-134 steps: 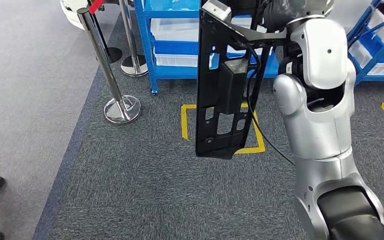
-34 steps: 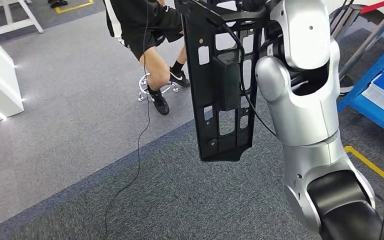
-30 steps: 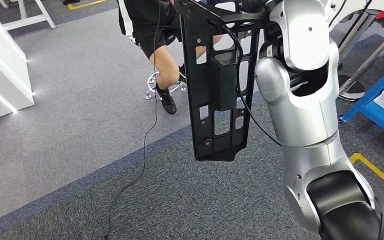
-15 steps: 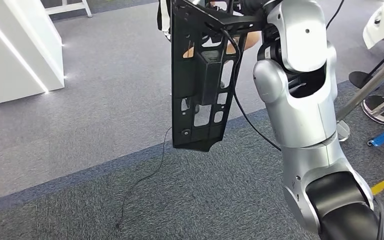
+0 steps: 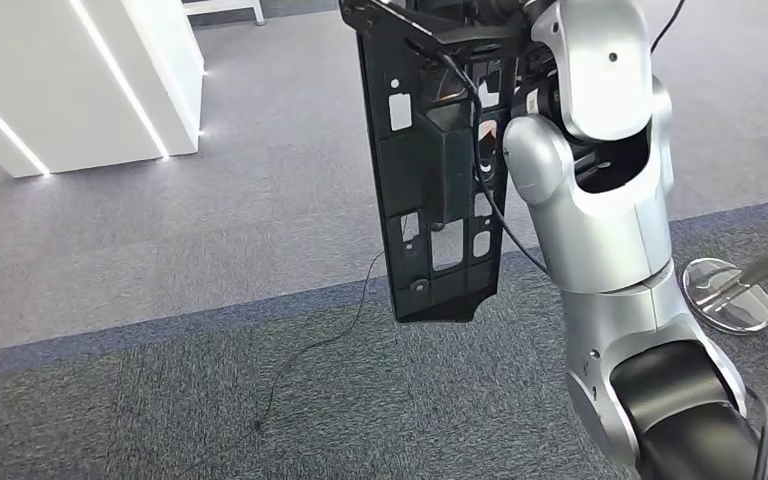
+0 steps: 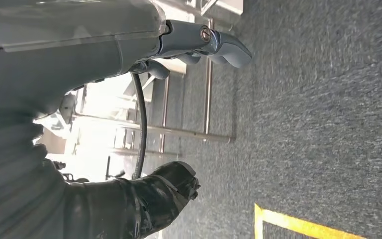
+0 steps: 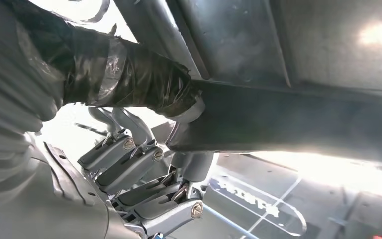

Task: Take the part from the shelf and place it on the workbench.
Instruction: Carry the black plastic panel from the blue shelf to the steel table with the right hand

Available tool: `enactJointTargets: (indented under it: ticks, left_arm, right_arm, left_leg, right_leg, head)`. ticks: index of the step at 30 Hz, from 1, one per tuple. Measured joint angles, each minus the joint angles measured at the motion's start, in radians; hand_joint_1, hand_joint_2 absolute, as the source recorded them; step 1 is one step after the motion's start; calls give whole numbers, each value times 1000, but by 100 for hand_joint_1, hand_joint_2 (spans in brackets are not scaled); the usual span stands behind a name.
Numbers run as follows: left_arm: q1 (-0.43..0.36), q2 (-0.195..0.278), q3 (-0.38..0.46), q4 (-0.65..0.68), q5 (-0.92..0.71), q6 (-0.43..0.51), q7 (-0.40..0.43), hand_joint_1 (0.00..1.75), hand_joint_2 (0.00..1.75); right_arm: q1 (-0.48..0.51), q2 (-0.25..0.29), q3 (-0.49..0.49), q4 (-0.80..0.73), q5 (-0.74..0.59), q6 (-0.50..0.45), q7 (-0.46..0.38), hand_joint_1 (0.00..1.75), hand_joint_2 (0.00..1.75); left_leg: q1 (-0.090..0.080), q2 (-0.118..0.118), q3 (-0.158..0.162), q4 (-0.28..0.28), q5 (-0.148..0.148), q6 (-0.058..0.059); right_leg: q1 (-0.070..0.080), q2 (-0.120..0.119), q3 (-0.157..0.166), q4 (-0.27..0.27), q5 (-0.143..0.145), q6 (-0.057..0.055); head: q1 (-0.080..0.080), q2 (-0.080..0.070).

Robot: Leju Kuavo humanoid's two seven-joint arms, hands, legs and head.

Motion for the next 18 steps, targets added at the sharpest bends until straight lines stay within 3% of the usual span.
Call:
enactJointTargets:
  ticks: [2, 5, 7, 9, 11, 12, 14, 16, 18]
  left_arm:
    - [-3, 2, 1, 5, -1, 3, -4, 0, 175]
    - [-3, 4, 4, 12, -1, 3, -6, 0, 175]
    - [-3, 6, 6, 17, -1, 4, -6, 0, 175]
    - [-6, 7, 6, 21, -1, 5, -7, 0, 175]
    - [-8, 8, 6, 25, -1, 6, -7, 0, 175]
    - [-8, 9, 6, 27, -1, 6, -7, 0, 175]
    - [-7, 9, 6, 30, -1, 6, -7, 0, 175]
    - [-8, 10, 6, 32, -1, 7, -8, 0, 175]
    - [-8, 11, 6, 32, -1, 7, -8, 0, 175]
  right_arm:
    - [-4, 0, 0, 0, 0, 0, 1, 175, 175]
    - [-5, 0, 1, 0, 0, 0, 1, 175, 175]
    - [-5, 0, 1, 0, 0, -1, 1, 175, 175]
    - [-4, -1, 1, 1, 0, -1, 1, 175, 175]
    - [1, -3, 1, 3, 0, 0, 1, 175, 175]
    - [4, -3, 1, 5, 0, 0, 1, 175, 175]
    - [6, -4, 1, 6, 0, 0, 1, 175, 175]
    - [5, -4, 1, 6, 0, -1, 1, 175, 175]
    - [4, -5, 1, 6, 0, -1, 1, 175, 175]
  left_leg:
    - [-7, 22, 44, -83, 18, 11]
    - [-8, -2, 44, -93, 18, 29]
    - [-3, -19, 46, -99, 23, 40]
    - [-2, -36, 44, -101, 26, 47]
    - [-2, -56, 41, -99, 27, 49]
    - [-2, -68, 41, -97, 27, 49]
    - [-2, -92, 41, -93, 26, 47]
    - [-2, -114, 38, -89, 26, 41]
    - [1, -135, 28, -88, 30, 29]
  right_leg:
    - [5, -17, -1, 7, -7, 9]
    - [7, -34, 2, 10, -15, 21]
    - [1, 4, -16, 55, -48, 31]
    - [-3, 58, -72, 176, -112, 37]
    - [-5, 74, -130, 289, -150, 38]
    - [-6, 76, -138, 297, -139, 38]
    - [-10, 85, -102, 208, -72, 34]
    - [-15, 130, -47, 81, -15, 30]
    - [-13, 159, -28, 30, -4, 28]
  head:
    - [2, 0]
    - [4, 0]
    - [4, 0]
    - [4, 0]
    - [4, 0]
    - [4, 0]
    - [4, 0]
    - [3, 0]
    - [3, 0]
